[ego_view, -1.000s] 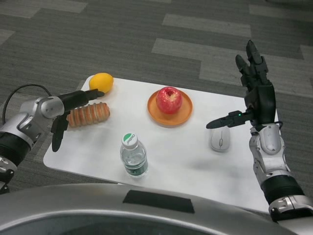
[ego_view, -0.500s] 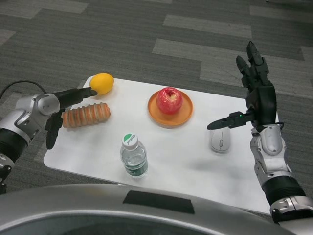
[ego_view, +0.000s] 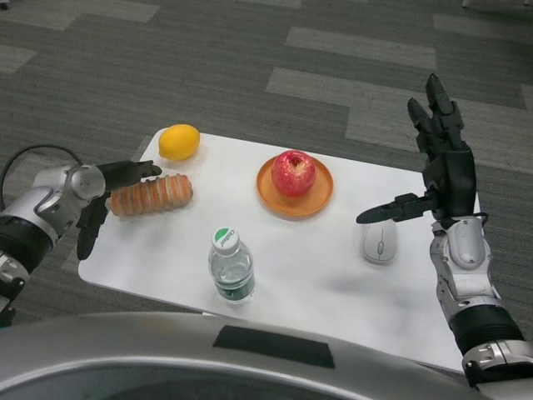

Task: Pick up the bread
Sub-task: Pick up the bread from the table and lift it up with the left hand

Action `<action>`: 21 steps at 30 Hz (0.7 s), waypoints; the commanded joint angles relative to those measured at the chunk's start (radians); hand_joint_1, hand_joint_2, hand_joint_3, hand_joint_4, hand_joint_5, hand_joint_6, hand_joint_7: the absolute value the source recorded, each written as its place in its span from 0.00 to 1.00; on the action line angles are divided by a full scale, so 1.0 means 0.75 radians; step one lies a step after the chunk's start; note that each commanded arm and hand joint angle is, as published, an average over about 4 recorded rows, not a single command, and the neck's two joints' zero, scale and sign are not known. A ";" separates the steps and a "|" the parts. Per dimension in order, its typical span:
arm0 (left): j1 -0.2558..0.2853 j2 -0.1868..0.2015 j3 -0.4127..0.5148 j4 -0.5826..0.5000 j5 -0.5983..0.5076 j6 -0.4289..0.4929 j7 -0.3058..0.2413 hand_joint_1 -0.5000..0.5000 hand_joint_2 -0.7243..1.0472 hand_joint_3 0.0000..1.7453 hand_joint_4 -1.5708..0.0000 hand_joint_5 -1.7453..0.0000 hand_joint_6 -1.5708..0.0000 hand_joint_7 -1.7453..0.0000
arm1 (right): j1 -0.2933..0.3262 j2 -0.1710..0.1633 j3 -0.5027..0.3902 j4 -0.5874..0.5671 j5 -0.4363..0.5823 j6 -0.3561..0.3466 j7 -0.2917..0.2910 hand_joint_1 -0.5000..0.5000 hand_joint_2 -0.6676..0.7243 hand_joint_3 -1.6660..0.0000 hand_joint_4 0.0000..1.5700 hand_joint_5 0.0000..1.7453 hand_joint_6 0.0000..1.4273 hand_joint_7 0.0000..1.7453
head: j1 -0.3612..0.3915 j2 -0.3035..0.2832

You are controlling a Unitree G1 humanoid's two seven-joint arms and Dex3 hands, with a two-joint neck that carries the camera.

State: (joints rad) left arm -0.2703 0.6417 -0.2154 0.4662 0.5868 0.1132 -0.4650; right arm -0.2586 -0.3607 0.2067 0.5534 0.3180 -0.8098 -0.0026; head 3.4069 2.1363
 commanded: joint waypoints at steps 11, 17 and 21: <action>-0.076 -0.147 -0.051 0.160 0.067 0.043 -0.007 0.00 0.05 0.03 1.00 1.00 1.00 0.76 | -0.021 -0.007 0.005 0.041 0.008 -0.004 0.006 0.04 0.57 1.00 0.00 0.11 0.00 0.00 | 0.036 0.005; -0.087 -0.193 -0.040 0.169 0.074 0.073 0.000 0.00 0.05 0.05 1.00 1.00 1.00 0.76 | -0.020 -0.008 0.003 0.041 0.008 -0.006 0.006 0.04 0.59 1.00 0.00 0.11 0.00 0.00 | 0.045 0.009; -0.088 -0.224 -0.031 0.171 0.079 0.077 0.016 0.00 0.05 0.05 1.00 1.00 1.00 0.76 | -0.013 -0.004 0.001 0.041 0.008 -0.006 0.006 0.04 0.59 1.00 0.00 0.11 0.00 0.00 | 0.045 0.011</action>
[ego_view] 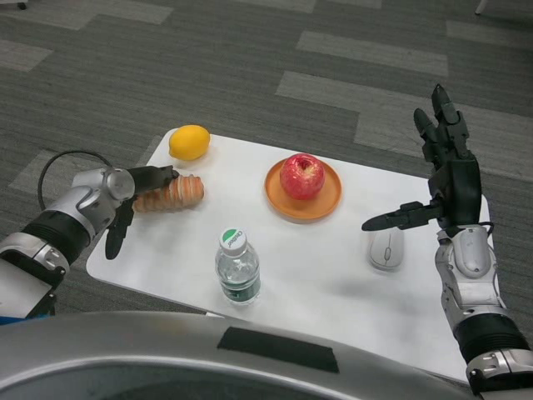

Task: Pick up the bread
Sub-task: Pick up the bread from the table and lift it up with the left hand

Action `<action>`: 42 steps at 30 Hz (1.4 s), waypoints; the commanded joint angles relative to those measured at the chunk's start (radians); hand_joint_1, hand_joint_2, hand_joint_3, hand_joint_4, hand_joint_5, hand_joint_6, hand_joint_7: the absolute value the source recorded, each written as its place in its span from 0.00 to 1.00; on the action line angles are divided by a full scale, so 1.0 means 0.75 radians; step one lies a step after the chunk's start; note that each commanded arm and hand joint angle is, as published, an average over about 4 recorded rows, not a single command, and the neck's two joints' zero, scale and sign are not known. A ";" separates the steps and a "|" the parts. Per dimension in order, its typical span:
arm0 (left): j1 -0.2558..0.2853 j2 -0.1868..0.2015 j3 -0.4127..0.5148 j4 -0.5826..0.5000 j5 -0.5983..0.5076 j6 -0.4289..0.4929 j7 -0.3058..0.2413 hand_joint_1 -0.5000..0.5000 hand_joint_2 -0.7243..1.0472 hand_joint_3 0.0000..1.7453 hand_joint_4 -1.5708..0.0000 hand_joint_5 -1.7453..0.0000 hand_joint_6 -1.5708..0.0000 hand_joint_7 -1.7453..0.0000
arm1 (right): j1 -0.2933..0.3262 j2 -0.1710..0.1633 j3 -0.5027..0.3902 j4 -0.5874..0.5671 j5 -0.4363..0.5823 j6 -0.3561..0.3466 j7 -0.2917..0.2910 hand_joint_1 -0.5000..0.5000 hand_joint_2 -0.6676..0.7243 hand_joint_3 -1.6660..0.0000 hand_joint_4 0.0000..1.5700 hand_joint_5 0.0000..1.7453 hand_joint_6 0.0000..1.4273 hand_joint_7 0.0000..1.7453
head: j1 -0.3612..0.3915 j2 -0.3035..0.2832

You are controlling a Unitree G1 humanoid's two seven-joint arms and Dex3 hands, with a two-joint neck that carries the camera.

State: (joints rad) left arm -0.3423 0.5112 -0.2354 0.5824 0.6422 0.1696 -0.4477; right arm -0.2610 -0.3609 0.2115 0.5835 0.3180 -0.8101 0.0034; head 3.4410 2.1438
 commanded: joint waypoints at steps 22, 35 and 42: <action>0.009 -0.166 0.052 0.113 -0.063 0.006 0.081 0.50 0.21 0.05 1.00 1.00 1.00 0.76 | -0.010 0.008 -0.002 0.013 0.008 -0.008 0.000 0.02 0.59 1.00 0.00 0.11 0.00 0.00 | 0.016 0.012; 0.008 -0.263 0.238 0.284 -0.233 -0.193 0.248 1.00 1.00 0.05 1.00 1.00 1.00 0.76 | -0.013 0.017 0.001 0.023 0.008 -0.008 0.000 0.00 0.59 1.00 0.00 0.11 0.00 0.00 | 0.023 0.017; -0.036 -0.274 0.189 0.398 -0.210 -0.240 0.295 1.00 1.00 0.05 1.00 1.00 1.00 0.72 | -0.014 0.023 0.002 0.024 0.006 -0.008 0.000 0.00 0.59 1.00 0.00 0.11 0.00 0.00 | 0.027 0.015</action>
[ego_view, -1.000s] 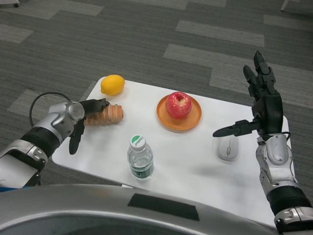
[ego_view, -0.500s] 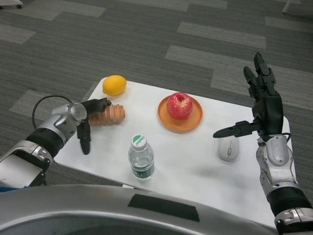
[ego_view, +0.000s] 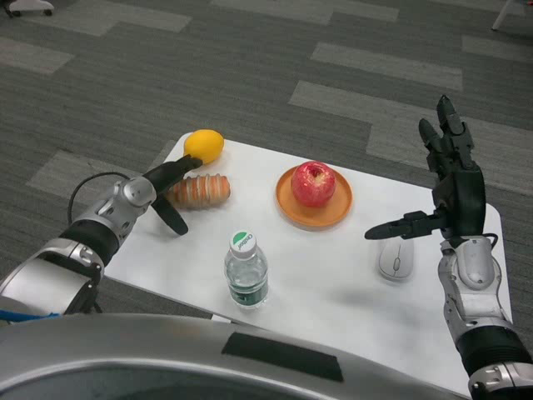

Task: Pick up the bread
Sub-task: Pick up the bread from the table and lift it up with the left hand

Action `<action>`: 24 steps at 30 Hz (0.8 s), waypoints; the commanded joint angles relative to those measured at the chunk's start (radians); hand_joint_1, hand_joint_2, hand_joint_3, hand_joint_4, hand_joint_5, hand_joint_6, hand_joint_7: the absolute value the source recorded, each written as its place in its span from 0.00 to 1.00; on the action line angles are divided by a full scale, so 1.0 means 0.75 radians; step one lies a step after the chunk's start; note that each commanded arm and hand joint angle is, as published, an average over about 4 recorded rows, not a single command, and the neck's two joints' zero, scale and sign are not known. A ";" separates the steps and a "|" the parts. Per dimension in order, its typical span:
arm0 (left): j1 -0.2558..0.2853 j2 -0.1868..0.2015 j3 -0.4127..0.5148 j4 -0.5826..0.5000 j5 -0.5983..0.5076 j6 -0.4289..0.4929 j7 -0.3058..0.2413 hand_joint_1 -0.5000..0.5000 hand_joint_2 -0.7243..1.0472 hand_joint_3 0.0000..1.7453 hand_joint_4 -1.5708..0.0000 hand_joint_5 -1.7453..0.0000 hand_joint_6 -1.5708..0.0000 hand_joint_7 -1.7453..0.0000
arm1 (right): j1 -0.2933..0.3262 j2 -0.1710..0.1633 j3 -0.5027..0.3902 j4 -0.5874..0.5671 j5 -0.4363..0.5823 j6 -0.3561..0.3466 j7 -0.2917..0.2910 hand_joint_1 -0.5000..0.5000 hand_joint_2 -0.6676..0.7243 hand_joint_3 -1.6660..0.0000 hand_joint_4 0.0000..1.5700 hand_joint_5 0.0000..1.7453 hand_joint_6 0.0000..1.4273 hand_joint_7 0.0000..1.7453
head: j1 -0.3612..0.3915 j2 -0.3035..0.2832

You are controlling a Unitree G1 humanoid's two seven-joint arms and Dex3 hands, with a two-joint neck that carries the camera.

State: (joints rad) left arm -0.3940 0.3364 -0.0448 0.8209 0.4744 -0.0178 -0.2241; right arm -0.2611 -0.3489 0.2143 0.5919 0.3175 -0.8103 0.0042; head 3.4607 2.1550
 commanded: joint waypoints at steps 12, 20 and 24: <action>-0.102 0.060 -0.526 0.244 -0.097 0.014 -0.085 1.00 1.00 0.05 0.66 0.00 0.91 0.13 | -0.016 0.009 0.004 0.026 0.006 -0.009 -0.002 0.00 0.59 1.00 0.00 0.11 0.00 0.00 | 0.014 -0.005; -0.122 0.080 -0.572 0.259 -0.129 0.002 -0.145 1.00 0.99 0.05 0.10 0.00 0.78 0.04 | -0.016 0.009 0.012 0.024 0.006 -0.012 0.001 0.03 0.61 1.00 0.00 0.11 0.00 0.00 | 0.018 0.001; -0.118 0.087 -0.526 0.261 -0.138 -0.050 -0.182 1.00 0.95 0.03 0.05 0.00 0.77 0.04 | -0.014 0.009 0.015 0.020 0.005 -0.013 0.001 0.04 0.59 1.00 0.00 0.11 0.00 0.00 | 0.020 0.004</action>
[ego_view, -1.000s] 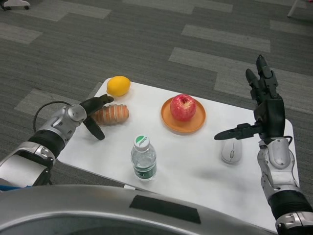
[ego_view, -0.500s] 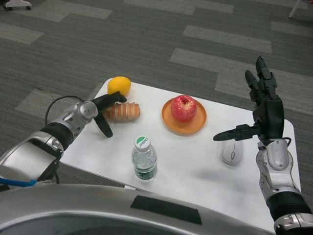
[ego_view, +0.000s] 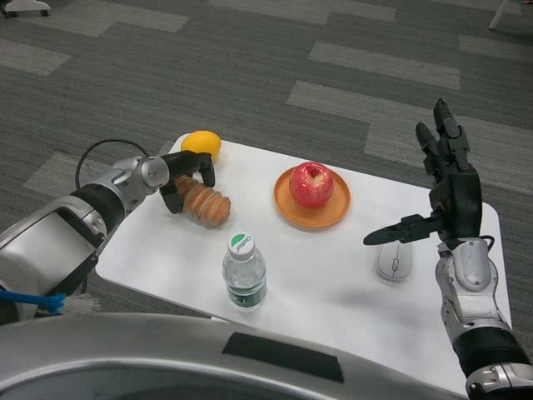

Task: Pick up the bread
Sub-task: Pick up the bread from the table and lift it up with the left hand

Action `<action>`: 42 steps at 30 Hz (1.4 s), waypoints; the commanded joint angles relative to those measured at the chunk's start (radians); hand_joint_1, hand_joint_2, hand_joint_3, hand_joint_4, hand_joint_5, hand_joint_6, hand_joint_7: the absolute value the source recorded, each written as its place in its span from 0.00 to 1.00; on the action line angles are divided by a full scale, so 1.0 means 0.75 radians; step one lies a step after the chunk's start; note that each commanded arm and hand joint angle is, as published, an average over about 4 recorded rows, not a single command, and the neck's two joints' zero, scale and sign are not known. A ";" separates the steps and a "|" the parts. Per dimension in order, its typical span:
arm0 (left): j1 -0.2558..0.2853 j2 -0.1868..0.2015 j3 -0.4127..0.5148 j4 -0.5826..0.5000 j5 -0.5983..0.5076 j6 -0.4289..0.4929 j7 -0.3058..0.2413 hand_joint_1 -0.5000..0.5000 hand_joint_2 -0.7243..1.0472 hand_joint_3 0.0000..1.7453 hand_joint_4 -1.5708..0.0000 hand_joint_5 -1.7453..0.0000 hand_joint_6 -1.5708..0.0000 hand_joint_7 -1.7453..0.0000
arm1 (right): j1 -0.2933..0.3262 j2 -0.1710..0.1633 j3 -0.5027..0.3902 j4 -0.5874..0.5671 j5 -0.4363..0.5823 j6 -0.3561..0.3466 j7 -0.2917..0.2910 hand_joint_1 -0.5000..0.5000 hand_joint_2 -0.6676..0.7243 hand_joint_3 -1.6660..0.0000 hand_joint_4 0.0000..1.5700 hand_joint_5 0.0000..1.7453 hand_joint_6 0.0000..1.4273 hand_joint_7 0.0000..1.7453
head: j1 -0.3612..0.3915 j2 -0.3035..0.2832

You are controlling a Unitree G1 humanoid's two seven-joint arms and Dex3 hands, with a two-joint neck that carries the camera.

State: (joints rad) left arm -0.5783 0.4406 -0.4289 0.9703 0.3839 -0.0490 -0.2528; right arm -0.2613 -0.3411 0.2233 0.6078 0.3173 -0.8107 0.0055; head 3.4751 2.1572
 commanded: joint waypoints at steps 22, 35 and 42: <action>0.195 -0.034 0.197 0.136 -0.296 -0.306 -0.297 1.00 0.94 0.05 0.03 0.00 0.59 0.04 | -0.014 0.000 0.011 -0.009 0.004 -0.013 -0.001 0.04 0.64 1.00 0.00 0.11 0.00 0.00 | 0.030 0.000; 0.244 -0.046 0.449 0.158 -0.372 -0.316 -0.297 1.00 0.90 0.05 0.05 0.00 0.63 0.04 | -0.012 0.001 0.011 -0.013 0.004 -0.013 -0.001 0.08 0.64 1.00 0.00 0.11 0.00 0.00 | 0.042 0.008; 0.265 -0.056 0.519 0.206 -0.617 -0.373 -0.285 1.00 0.90 0.03 0.05 0.00 0.67 0.04 | -0.012 0.001 0.011 -0.013 0.004 -0.014 -0.001 0.08 0.64 1.00 0.00 0.11 0.00 0.00 | 0.052 0.012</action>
State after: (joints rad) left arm -0.4166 0.4026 -0.0441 1.0918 -0.0442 -0.3353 -0.4639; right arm -0.2619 -0.3405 0.2318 0.6023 0.3171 -0.8126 0.0059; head 3.5129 2.1659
